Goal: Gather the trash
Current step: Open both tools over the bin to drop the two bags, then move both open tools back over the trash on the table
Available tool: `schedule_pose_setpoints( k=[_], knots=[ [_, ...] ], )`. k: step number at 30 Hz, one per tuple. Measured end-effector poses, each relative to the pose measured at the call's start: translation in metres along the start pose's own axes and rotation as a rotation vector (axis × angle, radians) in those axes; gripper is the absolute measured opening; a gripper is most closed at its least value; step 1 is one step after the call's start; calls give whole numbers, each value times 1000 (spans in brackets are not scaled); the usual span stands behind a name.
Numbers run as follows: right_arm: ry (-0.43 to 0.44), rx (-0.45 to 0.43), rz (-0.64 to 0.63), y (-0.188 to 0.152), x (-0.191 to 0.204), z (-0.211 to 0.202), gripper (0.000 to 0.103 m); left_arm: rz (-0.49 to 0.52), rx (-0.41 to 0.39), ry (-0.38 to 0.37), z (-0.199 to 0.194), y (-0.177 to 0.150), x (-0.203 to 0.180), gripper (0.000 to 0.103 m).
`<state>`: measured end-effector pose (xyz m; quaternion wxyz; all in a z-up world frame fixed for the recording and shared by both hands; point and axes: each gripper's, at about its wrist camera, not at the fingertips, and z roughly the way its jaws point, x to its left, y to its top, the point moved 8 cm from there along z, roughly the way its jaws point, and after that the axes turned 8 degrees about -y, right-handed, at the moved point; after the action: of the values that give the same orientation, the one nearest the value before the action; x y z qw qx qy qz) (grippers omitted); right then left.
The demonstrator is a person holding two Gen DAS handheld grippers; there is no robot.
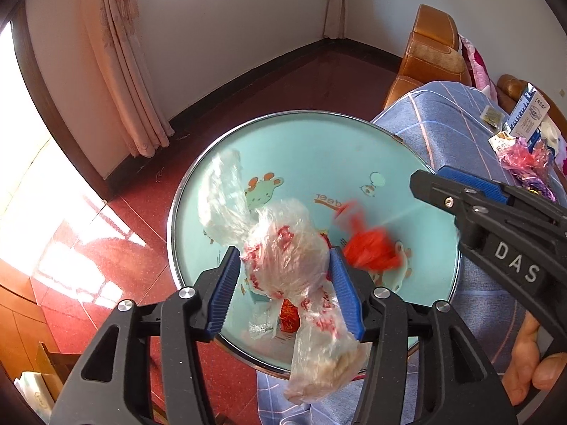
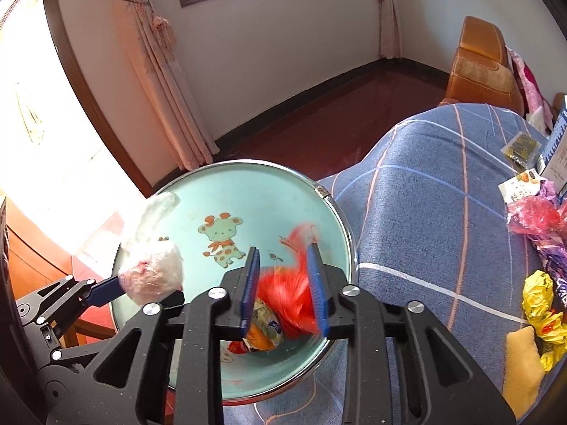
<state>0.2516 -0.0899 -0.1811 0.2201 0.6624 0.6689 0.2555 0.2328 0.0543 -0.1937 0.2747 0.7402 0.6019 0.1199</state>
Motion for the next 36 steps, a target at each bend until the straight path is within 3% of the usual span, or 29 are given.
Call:
schedule_pose_setpoints(
  k=[13, 25, 36],
  knots=[
    [-86, -93, 126, 1, -56, -50, 51, 20, -80, 74, -29, 11, -11, 92],
    [-152, -78, 168, -23, -97, -70, 54, 52, -114, 65, -56, 9, -43, 93],
    [-169, -106, 213, -37, -132, -98, 54, 121, -137, 14, -75, 11, -100, 93]
  ],
)
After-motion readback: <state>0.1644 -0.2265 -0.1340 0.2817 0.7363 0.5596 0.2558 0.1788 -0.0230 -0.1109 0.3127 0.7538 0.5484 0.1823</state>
